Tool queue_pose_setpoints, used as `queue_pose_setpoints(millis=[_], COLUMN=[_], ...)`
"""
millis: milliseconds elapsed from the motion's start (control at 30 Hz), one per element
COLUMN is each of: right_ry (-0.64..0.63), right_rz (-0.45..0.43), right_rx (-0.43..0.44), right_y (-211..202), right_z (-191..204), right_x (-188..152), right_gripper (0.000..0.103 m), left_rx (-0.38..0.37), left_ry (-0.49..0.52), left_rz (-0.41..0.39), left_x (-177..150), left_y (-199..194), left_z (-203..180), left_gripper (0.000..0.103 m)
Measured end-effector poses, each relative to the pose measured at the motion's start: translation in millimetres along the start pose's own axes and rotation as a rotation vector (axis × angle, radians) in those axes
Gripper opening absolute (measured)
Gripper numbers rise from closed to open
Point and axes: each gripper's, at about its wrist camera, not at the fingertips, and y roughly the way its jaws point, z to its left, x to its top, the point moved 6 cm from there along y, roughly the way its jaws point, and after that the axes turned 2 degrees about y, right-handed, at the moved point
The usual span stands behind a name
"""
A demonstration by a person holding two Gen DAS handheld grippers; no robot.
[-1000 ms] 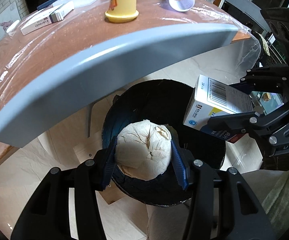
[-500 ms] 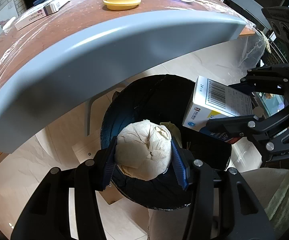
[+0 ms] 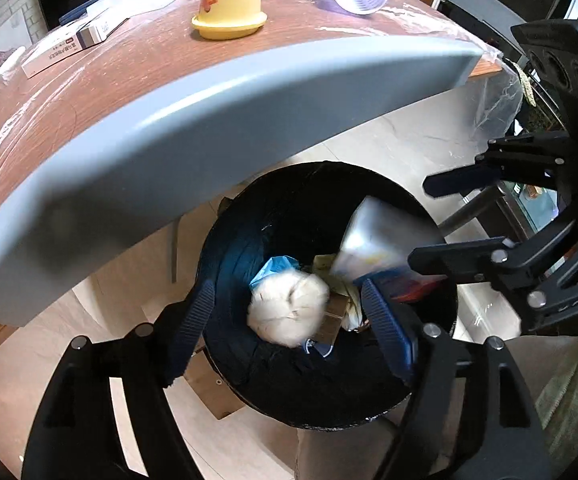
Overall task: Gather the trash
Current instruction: 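Open both tools to drop the bundle and box into the bin, then raise both tools back over the table toward the medicine box and cup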
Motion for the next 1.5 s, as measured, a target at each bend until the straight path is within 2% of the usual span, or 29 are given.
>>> queue_pose_setpoints(millis=[233,400,467,533,600,667,733,867,1100,1500], right_ry=[0.001,-0.018,-0.03,-0.051,-0.079,-0.101,-0.11,-0.122,-0.121,-0.039], right_rz=[-0.063,-0.123,-0.16,-0.222,-0.328,-0.455,-0.513,-0.455,-0.374,-0.272], right_rx=[-0.014,-0.029,-0.035,-0.054,-0.099,-0.151,-0.17,-0.099,-0.056,-0.016], right_y=[-28.2,-55.2,-70.1,-88.1,-110.7,-129.5,-134.3,-119.3,-74.6,-32.4], right_z=[-4.5,-2.7,-2.7,1.9,7.4,11.8,13.5,21.9,37.5,36.8], right_x=[2.2,12.3,20.2,30.4,45.2,61.3,74.6,99.9,123.3,142.3], right_gripper=[0.076,0.078,0.08,0.086,0.097,0.099,0.099,0.099,0.099,0.099], left_rx=[-0.009,-0.033,-0.038,-0.026,0.01,0.075,0.123,0.173,0.188,0.156], left_ry=[-0.017,-0.046,-0.05,-0.048,-0.054,-0.079,-0.117,-0.169,-0.172,-0.105], left_rz=[-0.016,-0.079,-0.127,-0.202,-0.269,-0.35,-0.389,-0.385,-0.316,-0.199], left_x=[-0.7,12.8,20.4,33.4,41.3,54.4,65.7,85.7,111.8,136.2], left_y=[-18.9,-50.5,-71.4,-97.2,-116.7,-134.9,-142.7,-134.5,-98.2,-48.9], left_z=[6.1,7.9,8.1,10.8,18.1,32.6,52.2,93.9,139.7,162.8], left_gripper=[0.077,0.078,0.083,0.087,0.098,0.101,0.101,0.101,0.101,0.101])
